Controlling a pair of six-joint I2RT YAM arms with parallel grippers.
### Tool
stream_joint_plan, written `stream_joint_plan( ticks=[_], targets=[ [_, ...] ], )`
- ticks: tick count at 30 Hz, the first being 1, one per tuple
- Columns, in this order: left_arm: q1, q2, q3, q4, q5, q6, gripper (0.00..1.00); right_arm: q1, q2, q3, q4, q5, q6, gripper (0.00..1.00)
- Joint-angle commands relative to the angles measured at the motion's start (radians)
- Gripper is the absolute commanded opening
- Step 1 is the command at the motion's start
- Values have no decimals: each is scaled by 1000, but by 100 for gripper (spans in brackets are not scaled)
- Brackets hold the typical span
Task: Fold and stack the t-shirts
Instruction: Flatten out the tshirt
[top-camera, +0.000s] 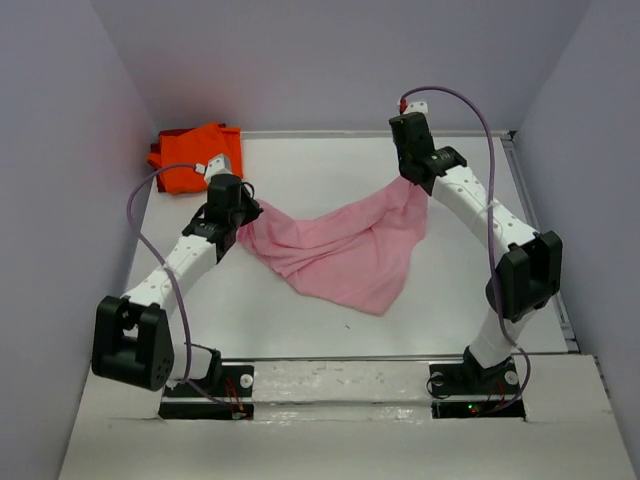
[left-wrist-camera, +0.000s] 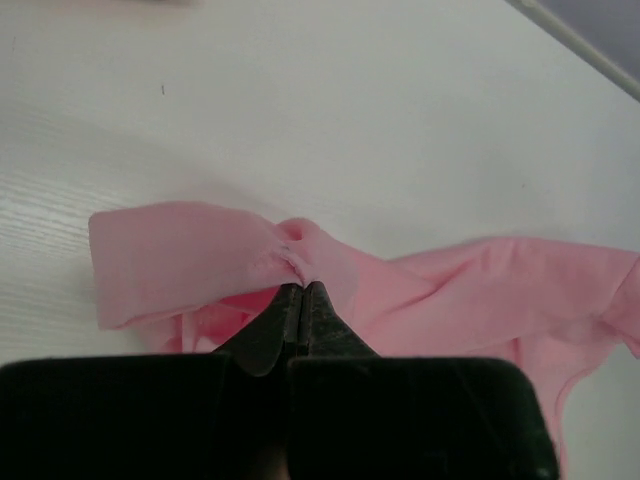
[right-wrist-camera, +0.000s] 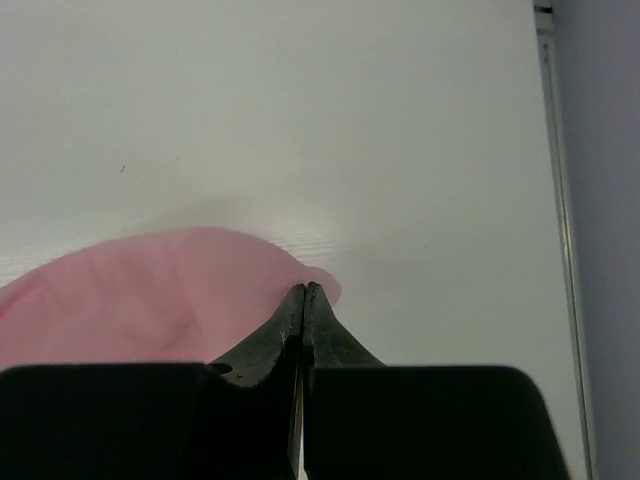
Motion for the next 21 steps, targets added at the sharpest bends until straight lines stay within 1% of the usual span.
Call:
stream_joint_plan(
  ticks=[1, 2, 3, 5, 6, 9, 11, 14, 17, 19, 21],
  targets=[
    [16, 90, -22, 184, -64, -38, 2, 10, -9, -29, 87, -76, 87, 0],
    [18, 116, -23, 201, -66, -29, 27, 10, -7, -43, 93, -84, 93, 0],
    [18, 161, -16, 186, -71, -29, 37, 10, -7, -57, 104, -93, 94, 0],
    [19, 201, 20, 160, -80, -15, 44, 10, -13, -88, 121, -107, 99, 0],
    [18, 200, 23, 163, -80, -15, 46, 10, -16, -94, 124, -111, 99, 0],
    [16, 167, 29, 172, -17, 15, 56, 10, -33, -114, 128, -130, 102, 0],
    [4, 135, 40, 149, -11, 44, 57, 10, -47, -126, 130, -142, 101, 0],
    [-38, 54, 49, 131, -2, 129, 57, 10, -82, -157, 145, -160, 102, 0],
    [-77, -23, 70, 34, -5, 180, 58, 10, -99, -181, 162, -174, 94, 0],
    [-82, -41, 64, 2, 30, 184, 58, 10, -90, -180, 162, -182, 98, 0],
    [-97, -73, 29, 8, 93, 195, 58, 10, -91, -181, 162, -197, 107, 0]
  ],
)
